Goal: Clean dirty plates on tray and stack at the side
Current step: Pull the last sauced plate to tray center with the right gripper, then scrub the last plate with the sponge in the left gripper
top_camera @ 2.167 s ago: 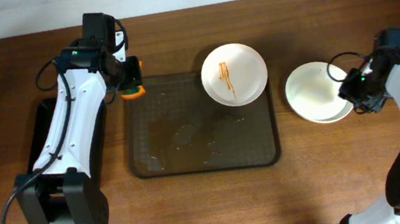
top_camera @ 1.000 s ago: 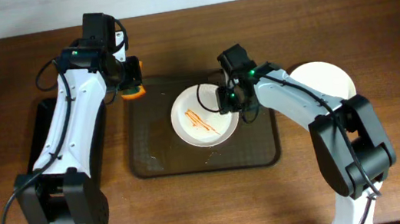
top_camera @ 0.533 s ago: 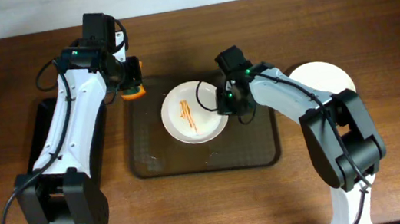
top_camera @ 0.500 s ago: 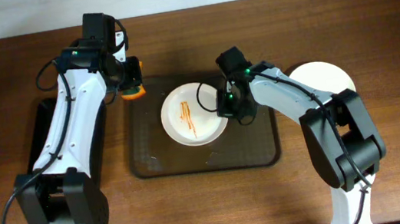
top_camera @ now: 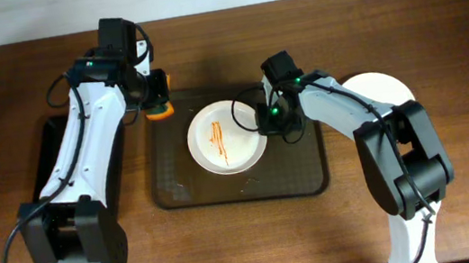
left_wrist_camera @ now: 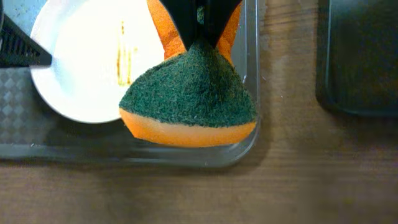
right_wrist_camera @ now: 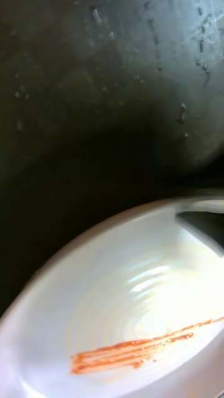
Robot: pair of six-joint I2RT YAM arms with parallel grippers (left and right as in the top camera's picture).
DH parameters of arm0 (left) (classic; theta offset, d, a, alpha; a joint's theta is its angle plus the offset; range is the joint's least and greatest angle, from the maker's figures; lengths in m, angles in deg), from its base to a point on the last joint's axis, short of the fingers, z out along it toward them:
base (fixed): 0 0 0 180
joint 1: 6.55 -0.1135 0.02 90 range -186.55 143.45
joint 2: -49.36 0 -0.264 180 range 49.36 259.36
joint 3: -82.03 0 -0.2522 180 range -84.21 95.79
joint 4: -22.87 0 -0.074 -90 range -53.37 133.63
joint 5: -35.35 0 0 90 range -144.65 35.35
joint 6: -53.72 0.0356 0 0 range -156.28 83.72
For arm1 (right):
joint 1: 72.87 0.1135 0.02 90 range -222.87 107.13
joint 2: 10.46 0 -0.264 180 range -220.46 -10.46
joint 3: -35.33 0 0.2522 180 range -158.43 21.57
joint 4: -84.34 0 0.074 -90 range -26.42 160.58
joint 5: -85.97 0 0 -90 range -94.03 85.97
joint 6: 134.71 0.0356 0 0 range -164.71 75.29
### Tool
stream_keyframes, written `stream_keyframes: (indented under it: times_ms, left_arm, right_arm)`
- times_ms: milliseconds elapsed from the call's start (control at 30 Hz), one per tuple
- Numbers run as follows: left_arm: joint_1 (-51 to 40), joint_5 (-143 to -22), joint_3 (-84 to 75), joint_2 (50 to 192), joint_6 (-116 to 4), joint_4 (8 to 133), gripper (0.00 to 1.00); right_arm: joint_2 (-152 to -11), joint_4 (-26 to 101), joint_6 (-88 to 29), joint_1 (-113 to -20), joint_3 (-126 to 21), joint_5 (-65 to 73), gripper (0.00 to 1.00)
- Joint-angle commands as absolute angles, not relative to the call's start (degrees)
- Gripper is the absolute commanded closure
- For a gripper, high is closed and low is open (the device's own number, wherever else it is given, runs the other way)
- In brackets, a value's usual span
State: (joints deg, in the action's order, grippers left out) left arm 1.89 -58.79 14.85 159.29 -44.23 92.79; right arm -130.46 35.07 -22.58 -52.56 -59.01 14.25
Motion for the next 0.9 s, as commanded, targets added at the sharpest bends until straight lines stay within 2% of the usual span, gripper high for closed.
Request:
stream_keyframes:
  times_ms: [0, 133, 300, 600, 767, 867]
  left_arm:
    - [2.9, -60.0, 12.0, 159.1, -43.5, 92.4, 1.0]
    - [6.2, -60.0, 9.3, 159.2, -43.4, 90.1, 1.0]
    - [11.1, -63.1, 2.5, 160.2, -42.2, 80.4, 1.0]
    - [13.1, -64.0, 2.5, 170.4, -44.8, 82.9, 1.0]
    - [13.2, -66.0, 2.4, 170.6, -30.8, 91.9, 1.0]
    - [13.2, -77.2, 2.5, 170.6, -17.9, 93.8, 1.0]
  right_arm:
    - [-132.8, 34.7, -21.8, -52.6, -58.2, 13.6, 0.96]
    - [-132.8, 34.9, -20.7, -51.2, -58.2, 13.5, 0.96]
    - [-132.8, 35.5, -20.2, -50.0, -58.2, 13.4, 0.96]
    - [-132.8, 35.5, -20.3, -50.0, -58.2, 13.4, 0.96]
    - [-132.8, 35.8, -20.3, -50.0, -58.2, 13.4, 0.96]
    - [-132.8, 35.9, -20.3, -50.0, -58.2, 13.3, 0.96]
